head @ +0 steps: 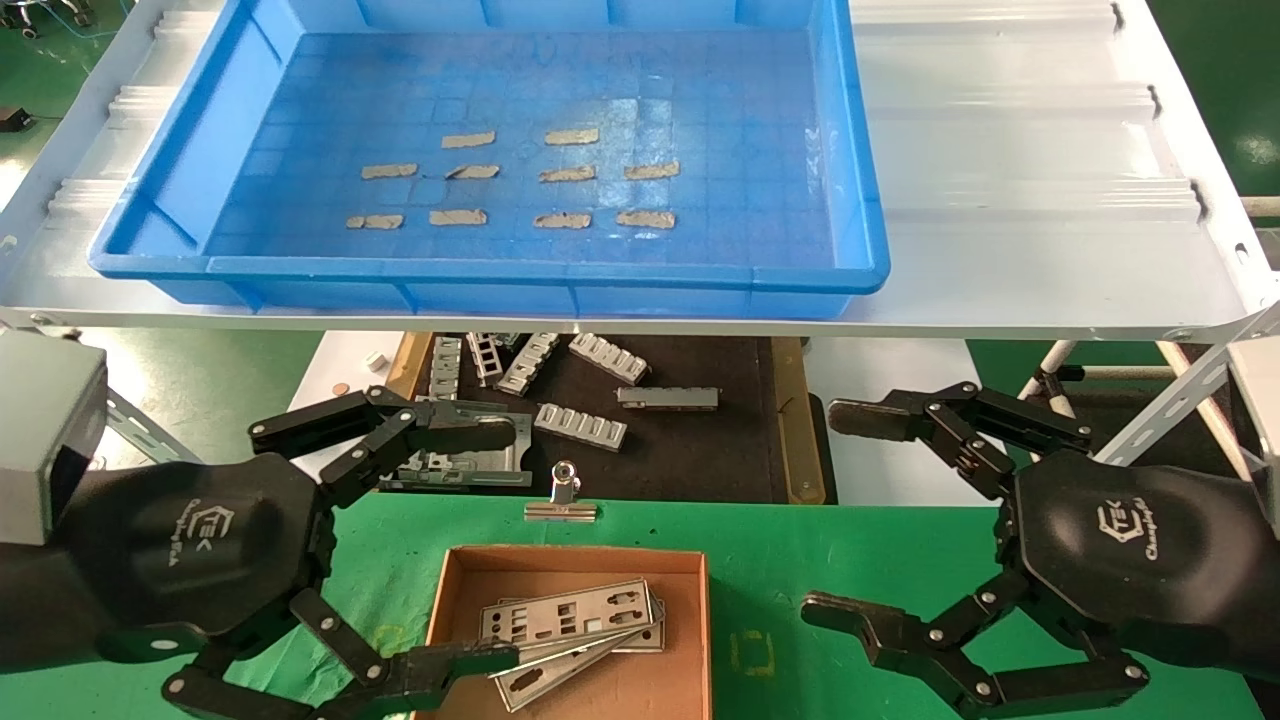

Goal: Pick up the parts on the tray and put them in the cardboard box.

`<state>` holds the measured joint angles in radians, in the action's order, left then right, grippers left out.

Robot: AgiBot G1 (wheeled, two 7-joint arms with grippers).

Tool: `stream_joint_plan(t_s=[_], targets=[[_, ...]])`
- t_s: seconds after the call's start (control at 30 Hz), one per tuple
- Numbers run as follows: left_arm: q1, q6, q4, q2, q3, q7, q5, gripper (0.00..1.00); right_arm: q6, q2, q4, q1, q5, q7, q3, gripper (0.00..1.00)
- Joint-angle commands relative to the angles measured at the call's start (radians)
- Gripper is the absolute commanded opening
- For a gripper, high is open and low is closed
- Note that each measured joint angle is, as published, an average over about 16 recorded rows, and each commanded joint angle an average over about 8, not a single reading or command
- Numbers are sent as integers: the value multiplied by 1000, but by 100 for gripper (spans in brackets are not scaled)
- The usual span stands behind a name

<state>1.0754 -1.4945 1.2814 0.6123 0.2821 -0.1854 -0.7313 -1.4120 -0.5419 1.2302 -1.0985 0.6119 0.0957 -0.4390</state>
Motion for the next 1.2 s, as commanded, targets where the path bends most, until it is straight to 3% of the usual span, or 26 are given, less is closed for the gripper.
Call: stream_joint_plan(t_s=[0.03, 1.2], targets=[[0, 0, 0, 0, 0, 0, 0, 100, 0, 0, 0, 0, 0, 0, 0, 100], [0, 0, 0, 0, 0, 0, 0, 100, 0, 0, 0, 0, 0, 0, 0, 100]])
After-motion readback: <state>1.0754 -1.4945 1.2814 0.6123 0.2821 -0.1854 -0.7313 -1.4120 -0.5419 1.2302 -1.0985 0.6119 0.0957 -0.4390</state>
